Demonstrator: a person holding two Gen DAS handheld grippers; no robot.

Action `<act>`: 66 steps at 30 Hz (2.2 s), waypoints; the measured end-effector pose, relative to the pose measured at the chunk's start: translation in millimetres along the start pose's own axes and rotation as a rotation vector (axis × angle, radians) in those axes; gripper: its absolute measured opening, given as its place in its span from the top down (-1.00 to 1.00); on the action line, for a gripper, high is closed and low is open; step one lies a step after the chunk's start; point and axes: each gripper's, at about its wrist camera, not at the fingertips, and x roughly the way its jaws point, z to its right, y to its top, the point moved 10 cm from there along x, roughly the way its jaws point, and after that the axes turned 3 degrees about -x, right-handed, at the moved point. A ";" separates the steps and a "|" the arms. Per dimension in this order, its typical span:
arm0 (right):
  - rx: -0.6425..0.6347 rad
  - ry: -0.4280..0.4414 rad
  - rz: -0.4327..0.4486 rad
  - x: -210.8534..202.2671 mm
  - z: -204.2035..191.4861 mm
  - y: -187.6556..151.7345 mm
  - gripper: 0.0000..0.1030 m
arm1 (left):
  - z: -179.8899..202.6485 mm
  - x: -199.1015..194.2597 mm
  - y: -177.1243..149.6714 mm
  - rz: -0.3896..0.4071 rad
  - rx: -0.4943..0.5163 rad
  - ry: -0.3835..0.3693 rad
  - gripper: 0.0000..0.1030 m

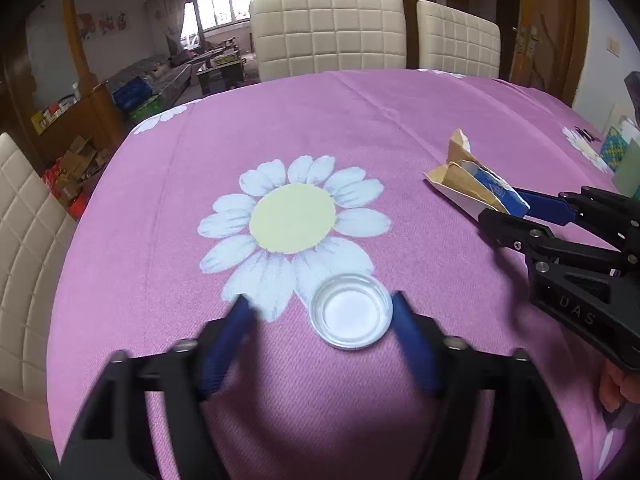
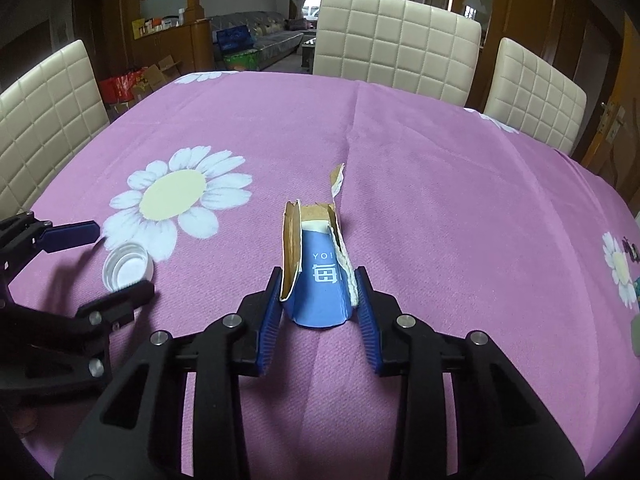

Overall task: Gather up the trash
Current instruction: 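Grasp the white bottle cap with the left tool while the right tool grasps the paper carton, then carry the cap and carton over the bin and open both tools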

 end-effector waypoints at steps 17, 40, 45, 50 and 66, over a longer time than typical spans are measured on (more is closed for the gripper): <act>-0.178 0.071 0.092 -73.8 -78.6 -17.2 0.30 | -39.7 -88.6 -26.5 0.132 0.028 0.041 0.24; -0.378 0.229 0.194 -132.0 -226.4 1.6 0.29 | -167.9 -173.5 -89.6 0.215 -0.132 0.222 0.24; -0.411 0.258 0.213 -141.6 -256.0 6.3 0.29 | -193.8 -185.6 -101.1 0.218 -0.186 0.243 0.24; -0.439 0.297 0.231 -151.0 -288.6 10.7 0.29 | -213.7 -198.6 -113.6 0.226 -0.208 0.288 0.24; -0.555 0.402 0.253 -170.4 -388.8 7.7 0.29 | -286.6 -231.5 -161.9 0.233 -0.342 0.388 0.24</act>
